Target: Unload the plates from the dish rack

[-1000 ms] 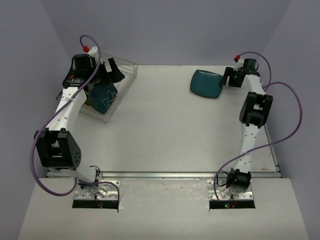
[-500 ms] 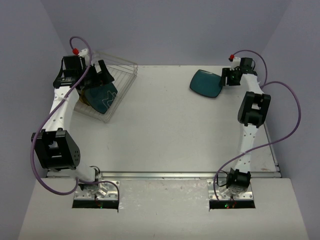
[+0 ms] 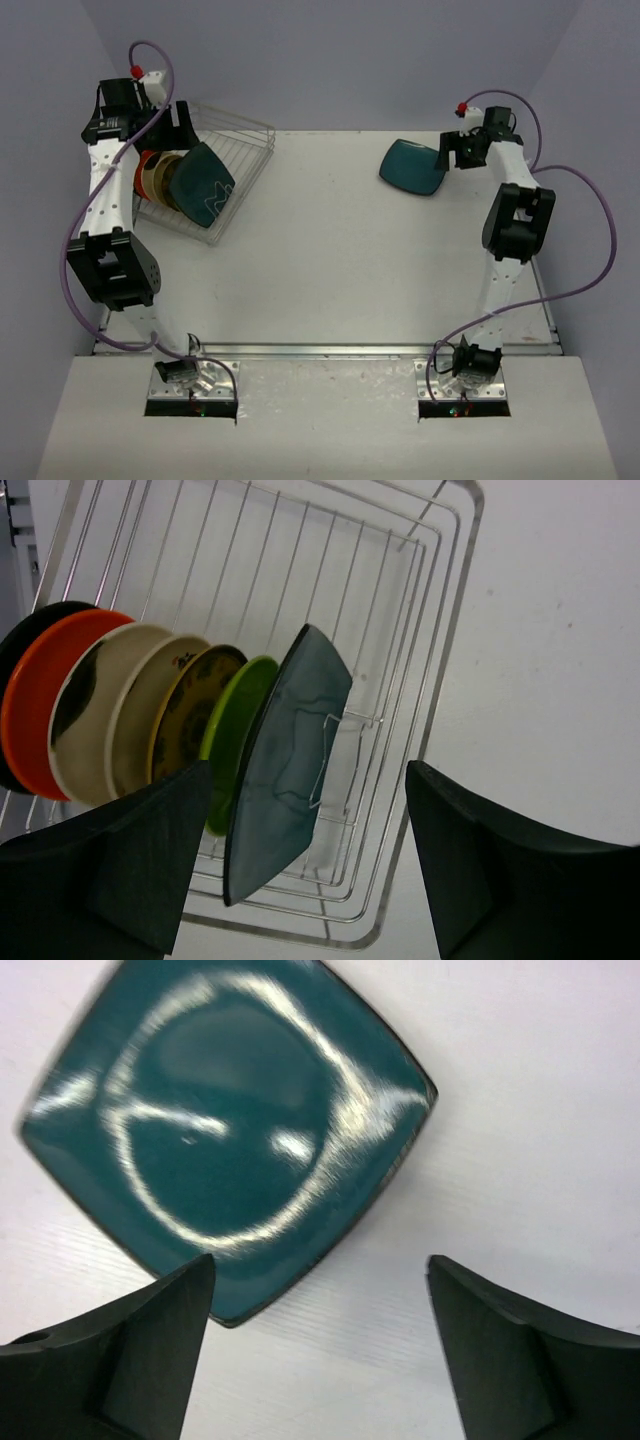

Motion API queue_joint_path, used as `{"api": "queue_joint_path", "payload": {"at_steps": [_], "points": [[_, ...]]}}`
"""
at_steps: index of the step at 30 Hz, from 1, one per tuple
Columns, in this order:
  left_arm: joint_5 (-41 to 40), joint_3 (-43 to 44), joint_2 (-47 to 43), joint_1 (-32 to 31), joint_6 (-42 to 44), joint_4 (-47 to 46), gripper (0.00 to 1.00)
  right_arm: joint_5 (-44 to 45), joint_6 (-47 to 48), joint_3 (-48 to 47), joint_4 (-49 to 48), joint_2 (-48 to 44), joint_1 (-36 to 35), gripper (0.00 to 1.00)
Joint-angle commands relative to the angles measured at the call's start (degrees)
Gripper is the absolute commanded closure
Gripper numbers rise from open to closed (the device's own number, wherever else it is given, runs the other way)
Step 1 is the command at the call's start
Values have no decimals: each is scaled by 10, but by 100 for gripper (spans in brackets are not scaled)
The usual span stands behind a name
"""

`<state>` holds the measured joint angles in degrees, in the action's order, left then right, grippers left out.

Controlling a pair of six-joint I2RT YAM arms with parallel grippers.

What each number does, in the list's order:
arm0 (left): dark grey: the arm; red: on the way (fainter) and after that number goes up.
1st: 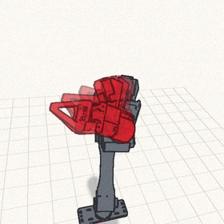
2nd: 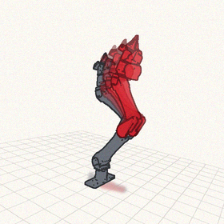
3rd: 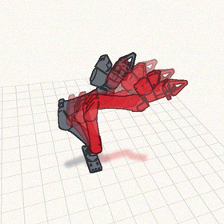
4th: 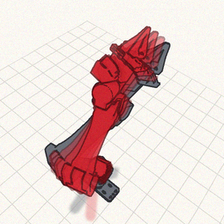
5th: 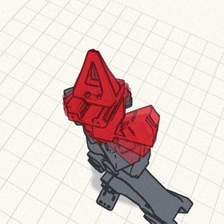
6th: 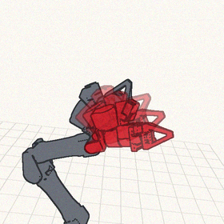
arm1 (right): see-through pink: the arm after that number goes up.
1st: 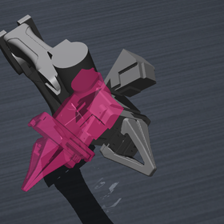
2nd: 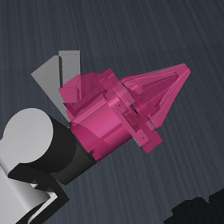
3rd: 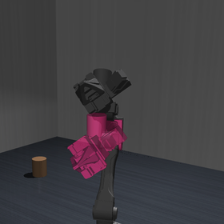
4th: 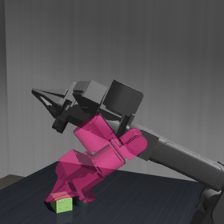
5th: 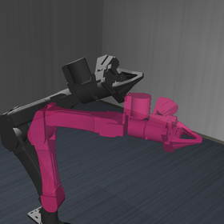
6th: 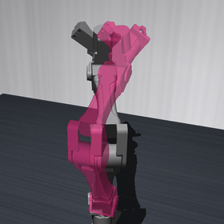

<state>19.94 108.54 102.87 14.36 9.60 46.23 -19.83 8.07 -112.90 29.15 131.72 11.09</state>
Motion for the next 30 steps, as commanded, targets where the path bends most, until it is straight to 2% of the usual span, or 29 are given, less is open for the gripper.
{"api": "queue_joint_path", "payload": {"at_steps": [1, 5, 11, 22, 30], "points": [[-9, 74, 48, 14, 85, 65, 28, -35, 17, 31, -1, -109, -26, 3], [7, 92, 82, 16, 113, 87, 32, -50, 15, 57, 15, -157, -36, 1], [49, 61, 103, 15, 144, 94, 40, -73, 8, 94, 25, -209, -41, 1], [70, -5, 115, 3, 155, 84, 55, -86, 3, 114, 34, -231, -48, 1], [66, -15, 112, -9, 151, 82, 78, -88, 0, 134, 25, -241, -49, 1]]}}
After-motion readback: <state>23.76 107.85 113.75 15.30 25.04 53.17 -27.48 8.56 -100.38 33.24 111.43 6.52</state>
